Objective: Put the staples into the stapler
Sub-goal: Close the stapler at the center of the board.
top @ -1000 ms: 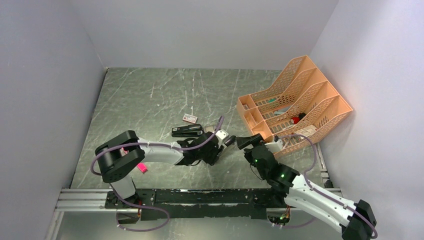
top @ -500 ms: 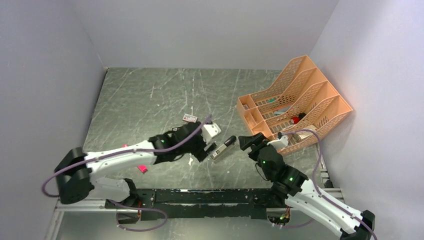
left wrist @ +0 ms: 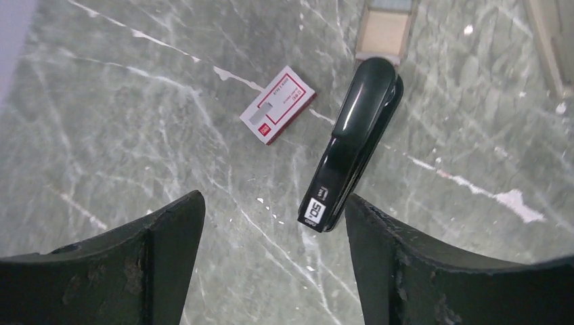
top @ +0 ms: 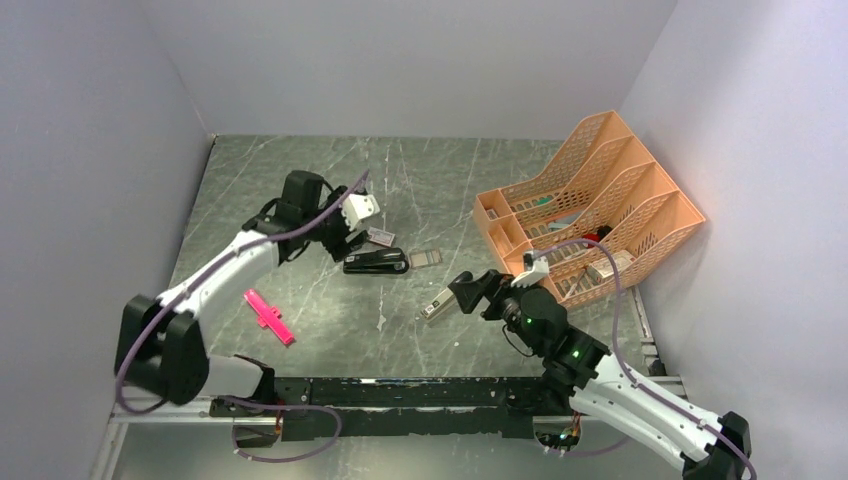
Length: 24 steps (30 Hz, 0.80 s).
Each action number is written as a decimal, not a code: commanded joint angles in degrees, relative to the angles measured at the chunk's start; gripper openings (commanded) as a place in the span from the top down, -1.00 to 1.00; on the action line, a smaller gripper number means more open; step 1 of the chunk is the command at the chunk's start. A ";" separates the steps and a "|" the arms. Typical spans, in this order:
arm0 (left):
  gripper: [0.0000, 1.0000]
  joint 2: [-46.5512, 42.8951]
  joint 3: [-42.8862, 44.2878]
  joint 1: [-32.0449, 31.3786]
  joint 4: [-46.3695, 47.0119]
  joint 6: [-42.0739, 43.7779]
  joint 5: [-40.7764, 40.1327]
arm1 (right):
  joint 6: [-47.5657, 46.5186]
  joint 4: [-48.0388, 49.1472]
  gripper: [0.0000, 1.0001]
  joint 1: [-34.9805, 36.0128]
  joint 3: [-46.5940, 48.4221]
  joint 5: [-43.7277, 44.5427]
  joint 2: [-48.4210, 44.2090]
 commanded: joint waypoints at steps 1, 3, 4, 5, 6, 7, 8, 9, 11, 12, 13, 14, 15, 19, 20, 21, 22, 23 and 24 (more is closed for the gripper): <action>-0.57 9.25 7.10 5.38 -9.39 15.24 18.80 | -3.14 3.51 -0.86 -0.27 0.31 -4.54 1.02; -0.56 13.48 8.79 6.16 -10.13 17.55 18.71 | -3.03 4.31 -0.86 -0.23 -0.10 -4.89 0.85; -0.55 15.27 9.40 6.43 -10.25 18.40 18.79 | -2.90 4.50 -0.86 -0.20 -0.28 -4.96 0.52; -0.55 16.98 9.95 6.71 -10.45 19.00 19.40 | -2.91 4.53 -0.86 -0.23 -0.41 -4.93 0.29; -0.54 18.37 10.43 6.79 -10.83 19.75 20.20 | -2.85 4.31 -0.86 -0.26 -0.43 -4.89 0.06; -0.53 19.68 11.01 6.80 -11.23 20.43 21.10 | -2.89 4.01 -0.86 -0.27 -0.39 -4.81 -0.24; -0.53 20.58 11.23 6.80 -11.25 20.87 22.48 | -2.88 3.64 -0.86 -0.33 -0.35 -4.64 -0.54; -0.52 21.32 11.26 6.83 -11.17 21.09 23.25 | -2.82 3.35 -0.86 -0.27 -0.35 -4.49 -0.82; -0.51 22.36 10.86 6.80 -10.79 21.16 24.06 | -2.76 2.97 -0.86 -0.30 -0.50 -4.22 -1.32; -0.51 22.86 10.45 6.80 -10.32 21.12 23.91 | -2.60 2.92 -0.86 -0.28 -0.59 -4.04 -1.54; -0.51 23.24 9.90 6.80 -9.70 20.87 23.66 | -2.58 2.98 -0.86 -0.25 -0.72 -3.94 -1.67; -0.51 23.68 9.53 6.80 -9.11 20.74 23.51 | -2.46 3.18 -0.86 -0.24 -0.89 -3.89 -1.67; -0.50 24.10 9.24 6.73 -8.72 20.58 23.48 | -2.46 3.52 -0.86 -0.25 -1.02 -3.94 -1.70; -0.40 26.24 8.74 6.59 -8.18 20.25 22.61 | -2.44 4.21 -0.86 -0.29 -1.10 -4.32 -0.90; -0.33 26.69 8.60 6.50 -8.11 20.20 21.88 | -2.50 4.29 -0.86 -0.26 -1.06 -4.39 -0.76; -0.26 27.07 8.47 6.39 -8.21 20.27 21.13 | -2.54 4.31 -0.86 -0.26 -1.05 -4.41 -0.66; -0.21 27.34 8.33 6.24 -8.36 20.35 20.57 | -2.54 4.38 -0.86 -0.22 -1.10 -4.46 -0.69; -0.14 27.53 8.17 6.06 -8.50 20.39 19.88 | -2.53 4.40 -0.86 -0.29 -1.12 -4.50 -0.77; -0.08 27.64 7.95 5.86 -8.52 20.31 19.35 | -2.53 4.53 -0.86 -0.27 -1.20 -4.50 -0.86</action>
